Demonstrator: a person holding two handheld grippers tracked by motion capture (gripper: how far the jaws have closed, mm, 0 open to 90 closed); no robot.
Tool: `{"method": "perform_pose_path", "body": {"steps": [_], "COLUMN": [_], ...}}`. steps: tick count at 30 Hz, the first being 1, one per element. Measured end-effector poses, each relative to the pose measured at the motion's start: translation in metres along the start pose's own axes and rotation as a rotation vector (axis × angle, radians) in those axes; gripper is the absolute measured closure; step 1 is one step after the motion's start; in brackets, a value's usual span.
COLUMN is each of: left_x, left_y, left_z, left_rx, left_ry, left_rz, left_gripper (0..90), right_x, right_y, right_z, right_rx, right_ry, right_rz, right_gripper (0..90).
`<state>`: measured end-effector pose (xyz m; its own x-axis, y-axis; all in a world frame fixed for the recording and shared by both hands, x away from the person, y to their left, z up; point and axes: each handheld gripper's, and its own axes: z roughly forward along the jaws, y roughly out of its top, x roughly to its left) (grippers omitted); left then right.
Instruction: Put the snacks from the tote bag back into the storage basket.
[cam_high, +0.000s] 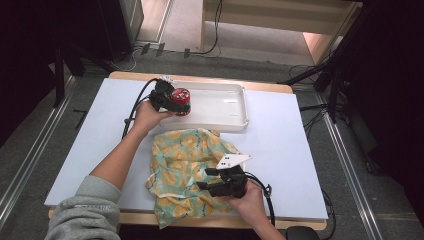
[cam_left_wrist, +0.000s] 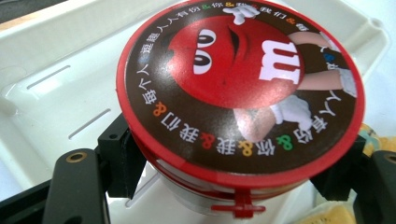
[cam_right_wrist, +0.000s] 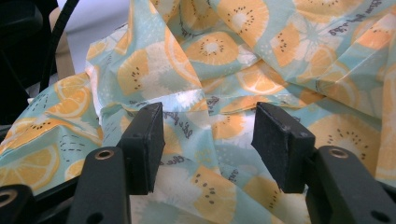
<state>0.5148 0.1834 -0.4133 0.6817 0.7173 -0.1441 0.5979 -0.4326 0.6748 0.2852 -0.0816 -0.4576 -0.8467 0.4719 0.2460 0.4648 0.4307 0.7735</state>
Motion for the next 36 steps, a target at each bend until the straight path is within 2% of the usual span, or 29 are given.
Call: {"method": "perform_pose_path", "body": {"steps": [6, 9, 13, 18, 22, 28, 31, 36], "left_x": [-0.001, -0.002, -0.003, -0.001, -0.003, -0.005, -0.004, -0.006], "left_y": [-0.002, -0.004, -0.009, -0.013, -0.014, -0.015, -0.015, -0.015], "left_z": [0.008, 0.013, 0.020, 0.025, 0.026, 0.027, 0.027, 0.028], "left_rx": [0.007, 0.017, 0.038, 0.048, 0.041, 0.045, 0.050, 0.061], "left_ry": [0.010, 0.003, 0.020, 0.037, 0.053, 0.056, 0.038, 0.031], "left_rz": [-0.012, -0.001, 0.010, -0.002, 0.011, 0.028, 0.026, 0.039], "left_gripper": [25.9, 25.9, 25.9, 25.9, 25.8, 25.7, 25.5, 24.9], "right_x": [-0.001, -0.001, 0.000, -0.001, 0.000, 0.000, 0.000, 0.000], "right_y": [-0.001, -0.001, -0.002, -0.002, -0.002, -0.002, -0.002, -0.002], "right_z": [-0.001, 0.000, -0.001, -0.001, 0.000, 0.000, 0.000, 0.001], "right_rx": [0.000, 0.003, 0.003, 0.000, 0.004, 0.004, 0.004, 0.008], "right_ry": [-0.005, -0.004, -0.006, -0.003, -0.002, -0.002, -0.002, 0.001], "right_rz": [0.005, 0.005, 0.003, 0.007, 0.003, 0.007, 0.002, 0.007], "right_gripper": [44.8, 44.8, 44.8, 44.9, 44.9, 44.9, 44.9, 44.9]}}
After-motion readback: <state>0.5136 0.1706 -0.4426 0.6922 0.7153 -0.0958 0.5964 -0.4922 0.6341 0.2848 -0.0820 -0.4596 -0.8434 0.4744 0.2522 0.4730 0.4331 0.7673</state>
